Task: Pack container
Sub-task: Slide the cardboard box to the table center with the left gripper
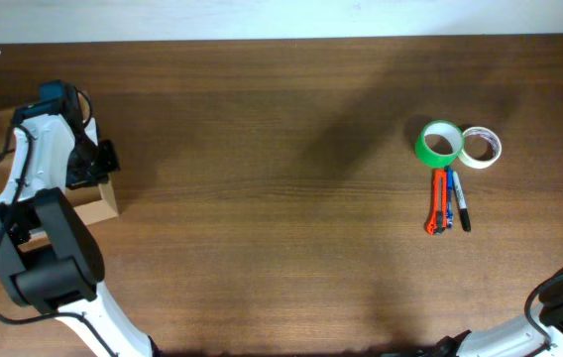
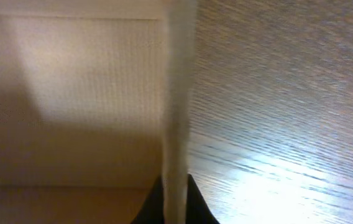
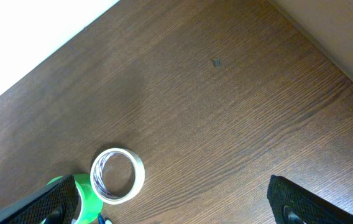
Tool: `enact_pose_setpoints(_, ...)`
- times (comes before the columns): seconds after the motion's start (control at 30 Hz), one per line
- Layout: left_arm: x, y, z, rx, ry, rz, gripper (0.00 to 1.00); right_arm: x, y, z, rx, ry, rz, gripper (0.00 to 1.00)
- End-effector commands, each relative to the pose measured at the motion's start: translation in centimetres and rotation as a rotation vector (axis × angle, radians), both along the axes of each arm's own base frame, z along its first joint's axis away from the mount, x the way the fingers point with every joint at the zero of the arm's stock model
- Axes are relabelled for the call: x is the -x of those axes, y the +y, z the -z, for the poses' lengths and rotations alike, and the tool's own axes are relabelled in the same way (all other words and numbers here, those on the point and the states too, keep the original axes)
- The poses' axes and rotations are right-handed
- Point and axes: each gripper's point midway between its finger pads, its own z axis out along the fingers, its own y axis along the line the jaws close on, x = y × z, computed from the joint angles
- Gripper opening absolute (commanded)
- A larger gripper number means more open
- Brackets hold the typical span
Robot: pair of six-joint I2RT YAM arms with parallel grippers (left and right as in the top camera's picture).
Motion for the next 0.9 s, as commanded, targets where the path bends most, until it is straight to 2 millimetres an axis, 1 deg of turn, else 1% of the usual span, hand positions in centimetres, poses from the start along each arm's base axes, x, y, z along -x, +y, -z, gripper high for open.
enact_pose_setpoints(0.0, -0.7, -2.5, -0.9, -0.011, -0.009, 0.016, 0.02, -0.2, -0.1, -0.4, 0.009, -0.004, 0.005, 0.99)
enact_pose_setpoints(0.07, -0.8, -4.3, -1.7, -0.022, 0.000, 0.021, 0.02, -0.2, -0.1, -0.4, 0.009, -0.004, 0.005, 0.99)
enact_pose_setpoints(0.13, -1.1, -6.5, -3.0, -0.027, 0.007, 0.029, 0.02, -0.2, -0.1, -0.4, 0.009, -0.004, 0.005, 0.99)
enact_pose_setpoints(0.23, -2.0, -10.9, -5.8, -0.028, -0.017, 0.072, 0.02, -0.2, -0.1, -0.4, 0.009, -0.004, 0.005, 0.99)
enact_pose_setpoints(0.3, -3.8, -17.4, -10.2, -0.036, -0.125, 0.181, 0.02, -0.2, -0.1, -0.4, 0.009, -0.004, 0.005, 0.99)
enact_pose_setpoints(0.4, -4.7, -22.4, -13.2, -0.020, -0.228, 0.245, 0.02, -0.2, -0.1, -0.4, 0.009, -0.004, 0.005, 0.99)
enact_pose_setpoints(0.47, -4.7, -25.5, -14.8, -0.007, -0.285, 0.273, 0.02, -0.2, -0.1, -0.4, 0.010, -0.004, 0.005, 0.99)
enact_pose_setpoints(0.5, -4.5, -27.4, -15.6, -0.005, -0.316, 0.277, 0.02, -0.2, -0.1, -0.4, 0.010, -0.004, 0.005, 0.99)
enact_pose_setpoints(0.57, -4.2, -29.4, -16.1, -0.015, -0.350, 0.267, 0.02, -0.2, -0.1, -0.4, 0.009, -0.004, 0.005, 0.99)
enact_pose_setpoints(0.67, -3.7, -31.8, -16.2, -0.009, -0.386, 0.227, 0.02, -0.2, -0.1, -0.4, 0.009, -0.004, 0.005, 0.99)
enact_pose_setpoints(0.7, -3.7, -33.7, -16.0, 0.020, -0.410, 0.214, 0.02, -0.2, -0.1, -0.4, 0.009, -0.004, 0.005, 0.99)
enact_pose_setpoints(0.8, -3.5, -36.7, -15.3, 0.059, -0.424, 0.236, 0.01, -0.2, -0.1, -0.4, 0.009, -0.004, 0.005, 0.99)
enact_pose_setpoints(0.87, -3.2, -38.7, -14.3, 0.098, -0.411, 0.253, 0.02, -0.2, -0.1, -0.4, 0.009, -0.004, 0.005, 0.99)
